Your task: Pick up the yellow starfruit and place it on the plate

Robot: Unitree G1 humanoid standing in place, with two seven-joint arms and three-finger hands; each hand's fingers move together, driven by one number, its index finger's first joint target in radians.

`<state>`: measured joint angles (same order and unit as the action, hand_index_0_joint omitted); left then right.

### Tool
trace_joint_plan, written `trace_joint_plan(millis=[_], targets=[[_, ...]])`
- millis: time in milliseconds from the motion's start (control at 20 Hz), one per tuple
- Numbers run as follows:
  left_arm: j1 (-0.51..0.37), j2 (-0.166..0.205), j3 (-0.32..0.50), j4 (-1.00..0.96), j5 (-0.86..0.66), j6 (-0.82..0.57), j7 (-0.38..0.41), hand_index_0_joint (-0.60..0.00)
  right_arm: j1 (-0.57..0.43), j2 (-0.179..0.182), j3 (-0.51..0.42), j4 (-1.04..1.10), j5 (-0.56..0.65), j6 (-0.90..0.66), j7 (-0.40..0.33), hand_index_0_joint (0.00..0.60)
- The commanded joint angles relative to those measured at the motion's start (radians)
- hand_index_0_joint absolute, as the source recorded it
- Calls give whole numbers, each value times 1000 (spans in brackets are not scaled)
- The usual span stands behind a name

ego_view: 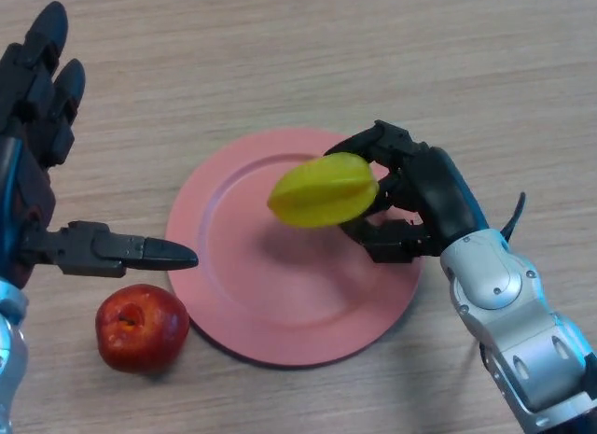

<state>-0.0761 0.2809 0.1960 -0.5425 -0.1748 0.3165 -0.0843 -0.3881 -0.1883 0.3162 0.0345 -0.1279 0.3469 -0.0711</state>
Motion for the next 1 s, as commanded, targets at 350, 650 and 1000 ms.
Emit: trace_joint_plan(millis=[350,650,1000], targets=[[7,36,89,-87,0,-145,4,0,-58,-2,-85,-160,53,-30,8,0],[-28,31,53,-91,19,-137,22,0,-13,-5,-282,-352,37,59,134,0],[-74,39,19,-86,5,-86,24,0,102,-81,-403,-603,244,28,129,0]])
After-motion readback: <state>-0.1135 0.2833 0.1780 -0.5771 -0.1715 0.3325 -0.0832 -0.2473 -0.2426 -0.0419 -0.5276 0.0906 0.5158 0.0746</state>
